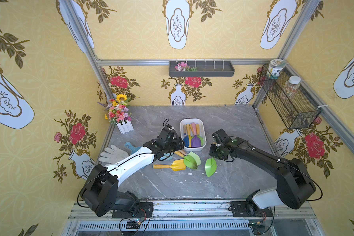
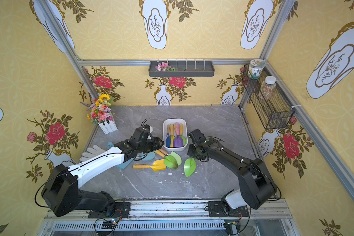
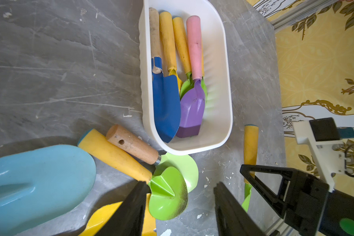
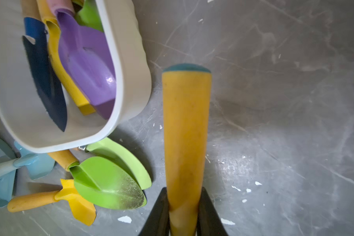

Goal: Put the shovel into the storage box
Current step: Pick up the shovel from the center of the board, then place the shovel in the storage box.

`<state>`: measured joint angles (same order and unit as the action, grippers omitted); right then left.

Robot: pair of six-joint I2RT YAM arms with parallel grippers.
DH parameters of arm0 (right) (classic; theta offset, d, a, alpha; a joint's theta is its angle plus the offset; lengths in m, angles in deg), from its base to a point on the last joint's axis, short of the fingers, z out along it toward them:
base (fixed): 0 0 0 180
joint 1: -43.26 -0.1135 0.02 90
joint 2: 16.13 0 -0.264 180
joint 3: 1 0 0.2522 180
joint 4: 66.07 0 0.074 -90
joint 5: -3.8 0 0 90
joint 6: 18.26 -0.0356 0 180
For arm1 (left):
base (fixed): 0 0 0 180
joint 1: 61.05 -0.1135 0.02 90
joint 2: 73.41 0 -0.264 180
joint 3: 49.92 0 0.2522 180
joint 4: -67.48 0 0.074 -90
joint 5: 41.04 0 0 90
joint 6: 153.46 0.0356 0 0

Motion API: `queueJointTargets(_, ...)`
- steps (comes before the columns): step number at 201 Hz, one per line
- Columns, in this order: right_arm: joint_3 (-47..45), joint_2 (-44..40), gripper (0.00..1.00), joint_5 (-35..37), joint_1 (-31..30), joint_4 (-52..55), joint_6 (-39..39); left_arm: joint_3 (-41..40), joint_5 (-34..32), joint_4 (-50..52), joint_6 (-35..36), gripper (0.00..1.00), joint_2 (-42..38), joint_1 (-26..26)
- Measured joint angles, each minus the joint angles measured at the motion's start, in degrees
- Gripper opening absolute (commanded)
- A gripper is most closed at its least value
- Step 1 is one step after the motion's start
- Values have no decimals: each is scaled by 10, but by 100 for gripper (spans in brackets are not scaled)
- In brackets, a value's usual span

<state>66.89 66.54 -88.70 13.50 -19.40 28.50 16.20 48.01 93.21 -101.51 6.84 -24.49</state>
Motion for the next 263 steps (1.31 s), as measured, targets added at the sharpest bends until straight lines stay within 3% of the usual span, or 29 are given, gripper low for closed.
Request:
queueJointTargets(100, 122, 36, 18, 24, 1, 60, 54, -37, 7, -12, -15, 58, -35, -18)
queueJointTargets(263, 437, 273, 18, 23, 31, 111, 153, -76, 12, -13, -30, 59, -76, -25)
